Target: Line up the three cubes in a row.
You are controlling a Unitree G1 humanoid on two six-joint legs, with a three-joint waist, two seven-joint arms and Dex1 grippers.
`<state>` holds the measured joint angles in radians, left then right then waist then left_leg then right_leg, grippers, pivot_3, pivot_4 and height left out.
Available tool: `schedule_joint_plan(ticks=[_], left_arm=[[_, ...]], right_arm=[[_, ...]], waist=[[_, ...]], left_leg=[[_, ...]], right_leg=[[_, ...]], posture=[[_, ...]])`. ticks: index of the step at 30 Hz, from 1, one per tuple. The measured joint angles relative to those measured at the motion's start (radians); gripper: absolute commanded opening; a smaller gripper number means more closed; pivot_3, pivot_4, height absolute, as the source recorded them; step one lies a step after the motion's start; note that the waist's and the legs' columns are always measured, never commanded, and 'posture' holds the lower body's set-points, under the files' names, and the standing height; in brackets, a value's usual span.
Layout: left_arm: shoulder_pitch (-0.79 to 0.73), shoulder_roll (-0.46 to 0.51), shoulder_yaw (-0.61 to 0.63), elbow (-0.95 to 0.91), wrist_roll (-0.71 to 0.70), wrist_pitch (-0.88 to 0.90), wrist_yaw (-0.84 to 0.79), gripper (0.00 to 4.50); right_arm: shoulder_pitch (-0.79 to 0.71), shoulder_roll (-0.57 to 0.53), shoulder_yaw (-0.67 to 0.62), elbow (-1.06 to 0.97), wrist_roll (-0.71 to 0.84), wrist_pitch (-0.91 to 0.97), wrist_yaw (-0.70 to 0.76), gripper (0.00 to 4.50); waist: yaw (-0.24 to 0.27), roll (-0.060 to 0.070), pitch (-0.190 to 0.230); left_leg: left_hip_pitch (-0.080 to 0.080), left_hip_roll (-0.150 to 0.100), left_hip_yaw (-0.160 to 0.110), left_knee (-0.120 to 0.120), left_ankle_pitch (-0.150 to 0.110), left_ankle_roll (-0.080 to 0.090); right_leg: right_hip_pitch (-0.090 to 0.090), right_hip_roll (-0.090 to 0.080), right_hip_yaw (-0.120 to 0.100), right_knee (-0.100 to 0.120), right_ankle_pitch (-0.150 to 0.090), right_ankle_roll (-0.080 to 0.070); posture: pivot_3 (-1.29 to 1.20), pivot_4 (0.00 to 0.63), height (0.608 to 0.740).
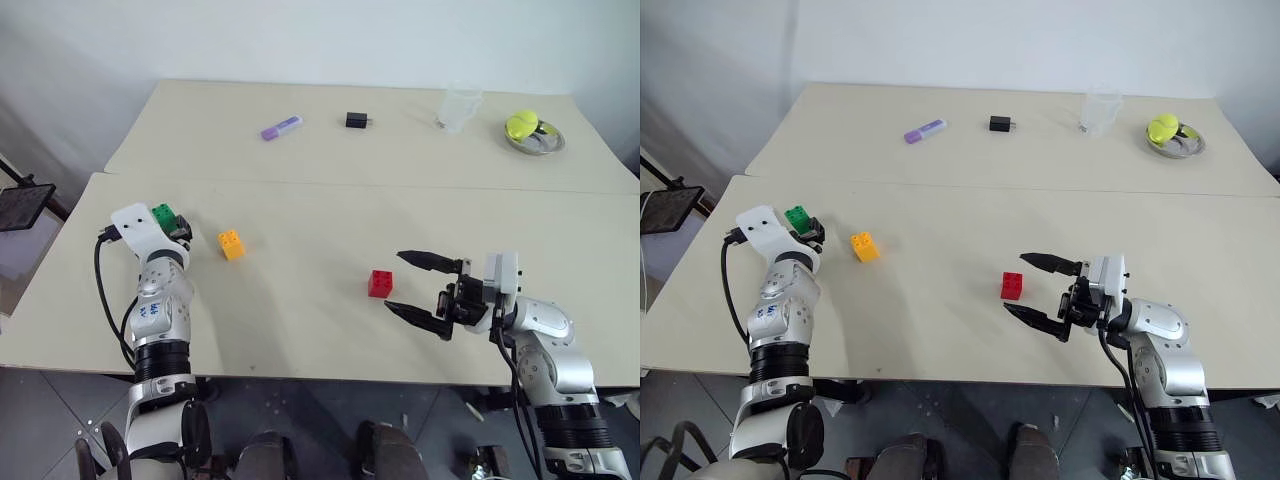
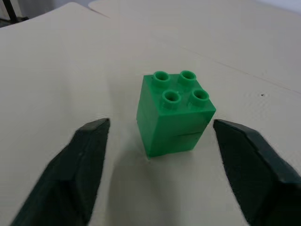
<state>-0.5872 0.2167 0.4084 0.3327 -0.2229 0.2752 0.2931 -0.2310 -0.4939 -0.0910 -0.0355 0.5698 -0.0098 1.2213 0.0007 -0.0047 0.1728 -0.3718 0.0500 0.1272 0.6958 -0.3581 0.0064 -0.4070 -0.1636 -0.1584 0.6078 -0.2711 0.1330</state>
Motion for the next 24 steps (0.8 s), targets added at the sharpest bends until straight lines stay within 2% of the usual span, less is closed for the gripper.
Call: schedule_joint_plan(ticks=[5, 8, 10, 15, 18, 20, 22, 24], left_arm=[[-0.003, 0.02, -0.003, 0.025, 0.011, -0.037, -0.014, 1.54], [0.01, 0.044, -0.009, 0.02, 0.019, -0.053, -0.038, 1.46], [0.065, 0.063, -0.008, -0.023, 0.001, -0.09, -0.109, 1.46], [0.252, 0.217, 0.033, -0.19, -0.194, -0.194, -0.549, 1.46], [0.319, 0.378, 0.065, -0.336, -0.463, -0.054, -0.912, 1.46], [0.311, 0.491, 0.041, -0.381, -0.573, 0.071, -1.092, 1.46], [0.256, 0.589, -0.089, -0.381, -0.551, 0.113, -1.292, 1.46], [0.165, 0.572, -0.254, -0.336, -0.476, 0.119, -1.412, 1.46]], right_arm=[[0.005, 0.0, 0.005, 0.003, -0.004, -0.005, 0.0, 4.5], [0.01, 0.0, 0.005, 0.004, -0.01, -0.008, 0.001, 4.5], [0.014, 0.0, 0.007, 0.004, -0.011, -0.009, 0.001, 4.5], [0.057, -0.025, -0.009, 0.001, -0.011, -0.009, -0.002, 4.5], [0.066, -0.069, -0.045, -0.004, -0.006, -0.007, -0.001, 4.5], [0.071, -0.117, -0.086, -0.002, 0.002, -0.005, 0.005, 4.5], [0.094, -0.171, -0.137, 0.005, 0.004, -0.007, 0.019, 4.5], [0.117, -0.187, -0.167, 0.013, 0.005, -0.01, 0.03, 4.5]], waist=[[0.0, 0.0, 0.0], [-0.001, 0.0, 0.0], [-0.002, 0.0, 0.0], [-0.008, 0.0, 0.0], [0.003, 0.0, 0.001], [0.016, 0.001, 0.001], [0.03, 0.002, 0.001], [0.035, 0.005, 0.001]], left_leg=[[0.0, 0.0, 0.0, 0.0, 0.0, 0.0], [0.0, 0.0, 0.0, 0.0, 0.0, 0.0], [0.0, 0.0, 0.0, 0.0, 0.0, 0.0], [0.0, 0.002, 0.002, -0.002, 0.0, -0.001], [0.0, 0.002, 0.001, 0.001, 0.0, 0.0], [0.0, 0.001, 0.001, 0.002, 0.0, 0.0], [0.0, 0.0, 0.001, 0.002, 0.0, 0.0], [0.001, 0.0, 0.002, 0.002, 0.0, 0.0]], right_leg=[[0.0, 0.0, 0.0, 0.0, 0.0, 0.0], [0.0, 0.0, 0.0, 0.0, 0.0, 0.0], [0.0, 0.0, 0.0, 0.0, 0.0, 0.0], [-0.002, 0.001, 0.001, 0.001, 0.0, -0.001], [-0.001, 0.0, 0.001, 0.001, -0.001, -0.001], [-0.001, 0.0, 0.002, 0.001, -0.001, -0.001], [0.001, 0.0, 0.002, 0.0, -0.001, -0.001], [0.003, 0.0, 0.002, -0.003, -0.001, -0.001]], posture=[[0.0, 0.15, 0.74], [0.0, 0.15, 0.74], [0.0, 0.15, 0.74], [0.0, 0.15, 0.74], [0.0, 0.15, 0.74], [0.0, 0.15, 0.74], [0.0, 0.15, 0.74], [0.0, 0.15, 0.74]])
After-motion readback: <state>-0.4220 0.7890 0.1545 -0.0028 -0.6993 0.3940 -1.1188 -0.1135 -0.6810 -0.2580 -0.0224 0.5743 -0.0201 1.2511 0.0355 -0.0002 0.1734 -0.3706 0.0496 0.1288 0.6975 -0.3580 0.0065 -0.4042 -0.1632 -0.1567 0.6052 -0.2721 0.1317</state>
